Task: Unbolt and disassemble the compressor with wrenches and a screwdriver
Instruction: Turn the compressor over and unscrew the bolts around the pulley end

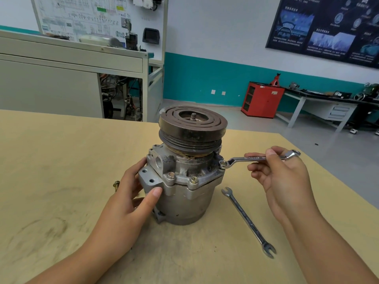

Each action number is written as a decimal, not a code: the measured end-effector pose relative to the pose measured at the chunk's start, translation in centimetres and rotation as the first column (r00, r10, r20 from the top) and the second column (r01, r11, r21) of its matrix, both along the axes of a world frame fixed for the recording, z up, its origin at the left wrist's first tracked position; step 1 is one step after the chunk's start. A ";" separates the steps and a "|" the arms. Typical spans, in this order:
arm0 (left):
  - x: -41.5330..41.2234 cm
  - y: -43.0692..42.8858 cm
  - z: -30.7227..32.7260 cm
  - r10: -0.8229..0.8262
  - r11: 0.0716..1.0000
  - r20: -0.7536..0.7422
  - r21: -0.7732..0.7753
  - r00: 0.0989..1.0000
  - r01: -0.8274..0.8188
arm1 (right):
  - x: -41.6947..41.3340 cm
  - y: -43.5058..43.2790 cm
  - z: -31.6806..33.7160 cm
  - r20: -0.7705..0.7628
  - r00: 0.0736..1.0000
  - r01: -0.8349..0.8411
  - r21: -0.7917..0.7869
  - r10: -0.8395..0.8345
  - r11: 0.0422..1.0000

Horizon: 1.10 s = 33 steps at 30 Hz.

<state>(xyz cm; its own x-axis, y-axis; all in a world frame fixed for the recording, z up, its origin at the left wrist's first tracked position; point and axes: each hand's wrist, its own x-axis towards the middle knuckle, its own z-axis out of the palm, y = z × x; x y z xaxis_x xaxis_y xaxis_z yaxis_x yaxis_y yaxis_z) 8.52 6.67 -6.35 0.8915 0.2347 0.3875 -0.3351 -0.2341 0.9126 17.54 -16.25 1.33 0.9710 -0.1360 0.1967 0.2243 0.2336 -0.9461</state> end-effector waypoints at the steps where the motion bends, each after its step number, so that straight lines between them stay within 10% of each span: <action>1: 0.0 0.0 0.0 0.001 1.000 0.000 0.000 1.000 -0.001 | 0.6 0.2 0.0 -0.021 1.000 -0.007 -0.002 0.007 1.000; 13: 0.1 -0.1 -0.1 0.017 1.000 0.004 0.003 1.000 -0.017 | 5.8 3.8 0.6 -0.107 0.991 -0.123 -0.504 0.079 0.855; 33: 0.1 -0.4 0.0 0.017 1.000 0.008 -0.016 1.000 -0.017 | 2.4 1.0 3.1 -0.270 0.891 -0.294 0.271 0.366 0.916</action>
<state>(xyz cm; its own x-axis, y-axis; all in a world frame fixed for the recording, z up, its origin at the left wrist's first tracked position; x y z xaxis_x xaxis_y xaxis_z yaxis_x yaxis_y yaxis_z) 8.65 6.30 -6.35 0.8839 0.2563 0.3911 -0.3389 -0.2253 0.9135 19.95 -15.22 4.41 0.9730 0.1988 -0.1169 -0.1965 0.4493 -0.8715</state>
